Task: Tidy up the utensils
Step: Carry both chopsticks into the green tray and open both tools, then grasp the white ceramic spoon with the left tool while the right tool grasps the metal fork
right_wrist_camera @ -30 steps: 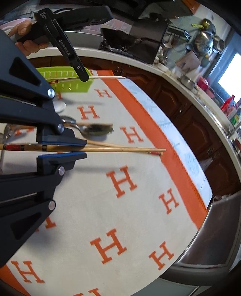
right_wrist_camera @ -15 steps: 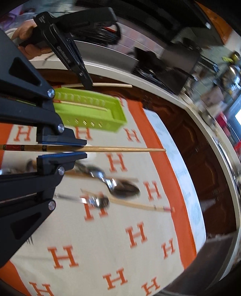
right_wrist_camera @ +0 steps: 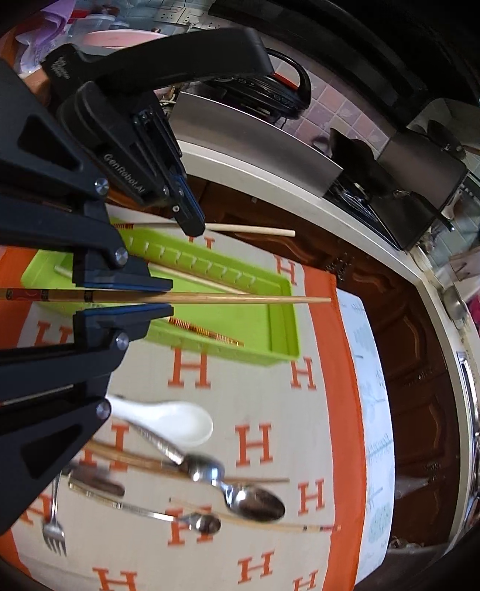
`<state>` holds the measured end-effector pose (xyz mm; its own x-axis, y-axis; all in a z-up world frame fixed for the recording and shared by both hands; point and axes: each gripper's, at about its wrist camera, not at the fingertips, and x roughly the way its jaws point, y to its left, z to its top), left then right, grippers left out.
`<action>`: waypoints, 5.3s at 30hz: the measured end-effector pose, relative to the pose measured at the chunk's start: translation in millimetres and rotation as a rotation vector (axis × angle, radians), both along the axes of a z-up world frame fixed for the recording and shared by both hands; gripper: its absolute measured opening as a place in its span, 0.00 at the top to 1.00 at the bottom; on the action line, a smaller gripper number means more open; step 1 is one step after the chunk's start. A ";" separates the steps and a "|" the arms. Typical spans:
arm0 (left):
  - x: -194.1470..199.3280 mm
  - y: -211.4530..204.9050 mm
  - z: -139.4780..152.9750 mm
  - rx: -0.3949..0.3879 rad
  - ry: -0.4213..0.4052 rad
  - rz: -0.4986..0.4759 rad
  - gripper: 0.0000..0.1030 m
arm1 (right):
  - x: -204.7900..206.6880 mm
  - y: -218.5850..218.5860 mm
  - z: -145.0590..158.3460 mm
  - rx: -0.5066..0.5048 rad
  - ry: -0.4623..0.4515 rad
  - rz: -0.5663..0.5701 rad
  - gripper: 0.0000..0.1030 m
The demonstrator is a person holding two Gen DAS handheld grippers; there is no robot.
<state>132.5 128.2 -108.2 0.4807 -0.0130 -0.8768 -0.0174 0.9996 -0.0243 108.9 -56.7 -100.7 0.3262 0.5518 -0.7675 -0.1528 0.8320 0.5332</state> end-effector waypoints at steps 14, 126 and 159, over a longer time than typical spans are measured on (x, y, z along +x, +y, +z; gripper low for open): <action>7.4 11.4 -13.7 -0.026 0.029 0.018 0.96 | 14.5 21.7 -20.8 -0.002 0.055 0.002 0.94; 39.5 -166.9 -106.2 -0.110 0.256 -0.218 0.65 | -56.7 -168.6 -71.1 -0.068 0.148 -0.050 0.89; -1.0 -125.2 -86.6 -0.240 0.220 -0.206 0.89 | -87.5 -211.9 -114.4 0.383 0.362 -0.315 0.84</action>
<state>131.5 3.0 -194.8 0.2476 -0.3071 -0.9189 0.1527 0.9490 -0.2760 21.4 -268.6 -215.1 0.2748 0.7297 -0.6262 0.3160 0.5465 0.7755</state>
